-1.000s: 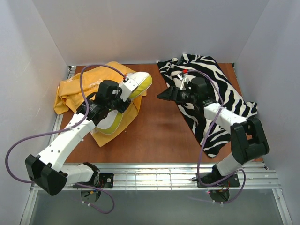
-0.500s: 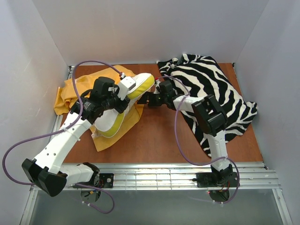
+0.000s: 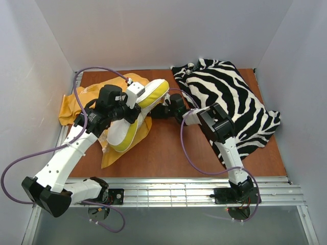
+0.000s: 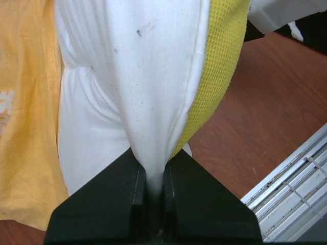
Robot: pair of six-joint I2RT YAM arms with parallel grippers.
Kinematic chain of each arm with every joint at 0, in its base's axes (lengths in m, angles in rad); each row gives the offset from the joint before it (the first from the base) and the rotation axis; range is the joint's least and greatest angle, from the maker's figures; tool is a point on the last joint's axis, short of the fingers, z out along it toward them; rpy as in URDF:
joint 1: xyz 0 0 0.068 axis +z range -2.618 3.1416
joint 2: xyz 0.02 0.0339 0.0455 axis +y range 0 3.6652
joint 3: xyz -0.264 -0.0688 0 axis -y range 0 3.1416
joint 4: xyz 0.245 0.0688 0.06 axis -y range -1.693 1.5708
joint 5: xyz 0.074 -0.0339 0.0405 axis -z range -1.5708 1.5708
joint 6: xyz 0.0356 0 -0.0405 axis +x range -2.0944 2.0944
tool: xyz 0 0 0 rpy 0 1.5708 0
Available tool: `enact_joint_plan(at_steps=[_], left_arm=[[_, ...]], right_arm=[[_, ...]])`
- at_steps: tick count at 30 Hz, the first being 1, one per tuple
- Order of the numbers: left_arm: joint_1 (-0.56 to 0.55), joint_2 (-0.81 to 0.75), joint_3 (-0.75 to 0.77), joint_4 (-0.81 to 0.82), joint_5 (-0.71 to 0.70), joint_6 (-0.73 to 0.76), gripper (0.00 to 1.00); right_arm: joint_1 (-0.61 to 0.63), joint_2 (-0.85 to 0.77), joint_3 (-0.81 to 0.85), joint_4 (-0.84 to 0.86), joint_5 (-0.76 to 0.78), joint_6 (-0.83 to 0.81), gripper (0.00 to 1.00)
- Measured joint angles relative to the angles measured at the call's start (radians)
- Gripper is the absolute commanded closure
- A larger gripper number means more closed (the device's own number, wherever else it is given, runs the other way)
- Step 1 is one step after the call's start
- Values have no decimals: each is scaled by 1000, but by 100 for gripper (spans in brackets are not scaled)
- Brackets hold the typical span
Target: Put the pillow into the pillowcase
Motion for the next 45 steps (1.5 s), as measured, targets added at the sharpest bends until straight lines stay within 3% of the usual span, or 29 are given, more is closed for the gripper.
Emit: enact_joint_plan(at_steps=[4,11,15,19,24,29,32,36,38,39,41,42,43,45], left_arm=[[3,-23,-86,61,-76,-27,100],[0,32,-258,231,-176,46,100],[-2,25,-381,386,-244,146,100],[-3,28,-460,496,-306,210,100],[-43,-28,-511,502,-263,245,100],[-54,-230,-662,491,-203,385,100],[-35,-377,-837,600,-240,522,100],[-30,-325,-978,780,-291,655,100],[-25,-265,-951,793,-284,658,90],[-20,-236,-909,763,-276,652,63],[-5,-194,-817,678,-233,627,46],[8,-182,-765,607,-195,617,29],[27,-183,-707,523,-137,608,4],[47,-224,-632,390,-38,586,2]], right_arm=[[-32,-105,-201,122,-115,59,99],[-116,-571,-618,307,-239,179,99],[-130,-762,-786,347,-295,233,99],[-121,-853,-899,285,-375,199,99],[-140,-802,-921,148,-452,28,99],[-146,-756,-817,-106,-486,-179,99],[-119,-794,-766,-236,-436,-316,99],[-62,-772,-658,-370,-371,-443,99],[-42,-692,-547,-445,-340,-500,99],[-38,-642,-491,-476,-330,-519,99],[-36,-558,-409,-512,-312,-541,99],[-40,-532,-391,-520,-305,-542,99],[-43,-517,-386,-523,-300,-543,99],[-42,-503,-386,-531,-289,-544,99]])
